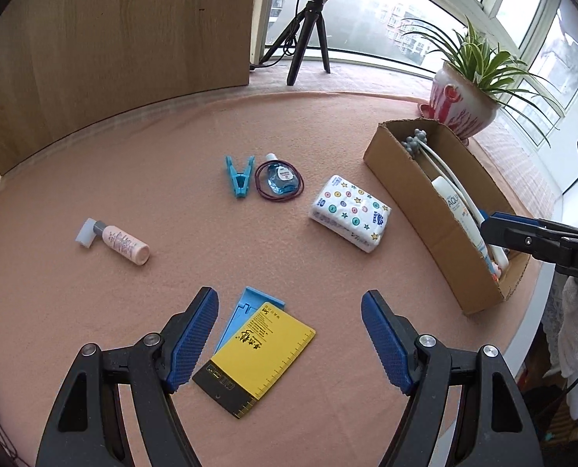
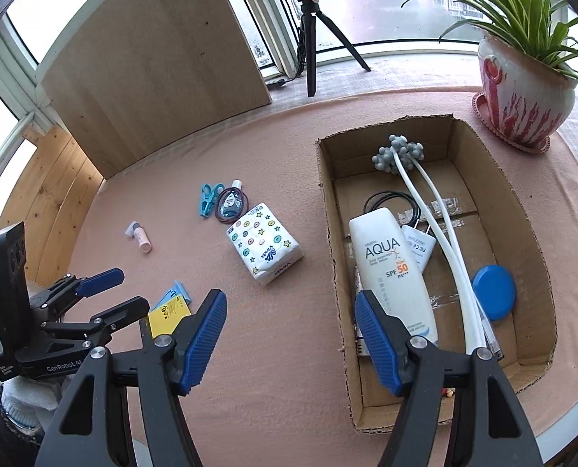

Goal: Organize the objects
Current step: 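Withdraw both tools from the box toward the yellow ruler card, then move the left gripper onto the yellow ruler card and close on it, then lift the yellow card with the left gripper and lower it into the box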

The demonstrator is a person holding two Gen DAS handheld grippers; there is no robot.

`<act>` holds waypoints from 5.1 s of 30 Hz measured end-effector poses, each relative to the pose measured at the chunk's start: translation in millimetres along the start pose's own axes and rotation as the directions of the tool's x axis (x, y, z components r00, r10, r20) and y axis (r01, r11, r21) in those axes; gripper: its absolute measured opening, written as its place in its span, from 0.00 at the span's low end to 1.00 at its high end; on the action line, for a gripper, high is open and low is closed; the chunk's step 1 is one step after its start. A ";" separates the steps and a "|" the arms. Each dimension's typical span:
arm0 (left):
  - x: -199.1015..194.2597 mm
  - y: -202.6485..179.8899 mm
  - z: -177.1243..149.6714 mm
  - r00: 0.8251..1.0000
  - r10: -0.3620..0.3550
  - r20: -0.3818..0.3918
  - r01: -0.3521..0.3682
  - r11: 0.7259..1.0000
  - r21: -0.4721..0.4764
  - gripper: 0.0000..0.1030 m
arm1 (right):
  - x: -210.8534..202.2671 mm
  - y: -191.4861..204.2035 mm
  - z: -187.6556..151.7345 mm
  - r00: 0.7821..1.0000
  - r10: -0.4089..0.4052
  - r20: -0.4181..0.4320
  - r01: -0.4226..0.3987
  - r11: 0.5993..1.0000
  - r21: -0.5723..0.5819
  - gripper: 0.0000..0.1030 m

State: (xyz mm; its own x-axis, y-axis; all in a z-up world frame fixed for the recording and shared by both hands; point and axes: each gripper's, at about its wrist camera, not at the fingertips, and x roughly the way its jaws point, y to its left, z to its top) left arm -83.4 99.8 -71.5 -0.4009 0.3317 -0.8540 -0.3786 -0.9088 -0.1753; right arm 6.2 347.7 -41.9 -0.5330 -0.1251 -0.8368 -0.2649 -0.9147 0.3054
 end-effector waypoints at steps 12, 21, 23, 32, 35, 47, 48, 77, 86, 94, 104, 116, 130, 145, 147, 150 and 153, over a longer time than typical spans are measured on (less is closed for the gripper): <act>14.1 25.4 -33.4 0.995 0.041 -0.087 -0.031 0.993 0.110 0.76 | 20.6 9.6 -24.2 0.999 0.022 -0.049 -0.020 0.999 0.038 0.63; 39.6 3.8 -38.3 0.987 0.041 -0.154 0.004 0.959 0.282 0.73 | 23.4 5.8 -33.9 0.998 0.031 -0.063 -0.026 0.997 0.078 0.63; 46.4 3.3 -37.5 0.985 0.050 -0.168 0.002 0.956 0.295 0.71 | 23.3 4.7 -35.1 0.997 0.030 -0.066 -0.025 0.996 0.085 0.63; 63.5 2.6 -36.1 0.977 0.014 -0.211 0.050 0.954 0.295 0.69 | 21.2 0.5 -39.5 0.997 0.033 -0.068 -0.025 0.994 0.110 0.63; 66.8 3.5 -35.7 0.974 0.012 -0.225 0.055 0.955 0.290 0.69 | 21.3 0.3 -40.2 0.997 0.037 -0.068 -0.029 0.993 0.112 0.63; 56.0 -8.5 -30.3 0.976 -0.010 -0.217 0.077 0.950 0.301 0.64 | 21.2 -1.3 -39.4 0.996 0.051 -0.070 -0.043 0.992 0.116 0.63; 58.6 -8.8 -31.1 0.974 -0.003 -0.226 0.073 0.951 0.302 0.64 | 20.9 -1.3 -39.7 0.996 0.052 -0.069 -0.044 0.992 0.116 0.63; 22.5 -17.8 -101.9 0.970 0.019 -0.243 0.029 0.980 0.195 0.68 | 19.1 -6.6 -41.2 0.994 0.077 -0.072 -0.069 0.991 0.112 0.63; 17.8 -52.3 -111.3 0.970 -0.050 -0.236 0.082 0.988 0.127 0.70 | 21.5 -4.5 -37.5 0.993 0.081 -0.086 -0.073 0.994 0.084 0.64; 31.1 -85.2 -96.0 0.973 0.032 -0.227 0.006 0.986 0.165 0.70 | 20.7 -5.9 -36.7 0.991 0.093 -0.097 -0.087 0.994 0.072 0.64; 22.5 -105.9 -104.0 0.973 0.079 -0.219 -0.028 0.974 0.226 0.53 | 18.2 -10.2 -39.0 0.988 0.119 -0.100 -0.112 0.991 0.076 0.64; 14.0 -79.0 -89.6 0.977 0.014 -0.214 0.021 0.986 0.163 0.52 | 18.6 -1.7 -38.9 0.983 0.147 -0.108 -0.141 0.988 0.059 0.64; 8.8 -110.4 15.8 0.994 -0.065 -0.084 0.081 0.977 0.196 0.52 | -31.3 -24.2 -30.8 0.999 0.023 0.033 -0.025 0.998 0.052 0.64; 57.4 -199.9 81.9 0.986 -0.157 -0.052 0.166 0.940 0.299 0.52 | -54.5 -92.2 -45.4 0.995 -0.080 0.056 0.068 0.980 0.188 0.64; 63.3 -206.6 84.6 0.986 -0.158 -0.056 0.168 0.938 0.304 0.52 | -56.4 -97.2 -46.6 0.995 -0.088 0.055 0.076 0.978 0.194 0.64; 70.5 -215.3 86.0 0.986 -0.157 -0.061 0.168 0.934 0.315 0.52 | -56.4 -103.2 -48.3 0.994 -0.095 0.050 0.084 0.976 0.202 0.64; 74.6 -221.0 87.8 0.986 -0.155 -0.060 0.167 0.933 0.319 0.52 | -56.5 -106.5 -49.8 0.994 -0.099 0.044 0.088 0.975 0.204 0.64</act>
State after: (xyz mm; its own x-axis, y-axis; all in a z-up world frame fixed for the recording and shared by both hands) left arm -102.9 347.6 -53.4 -0.2860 0.4531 -0.8443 -0.6858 -0.7122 -0.1499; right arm 104.5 433.0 -49.7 -0.5394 -0.0169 -0.8419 -0.4689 -0.8244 0.3170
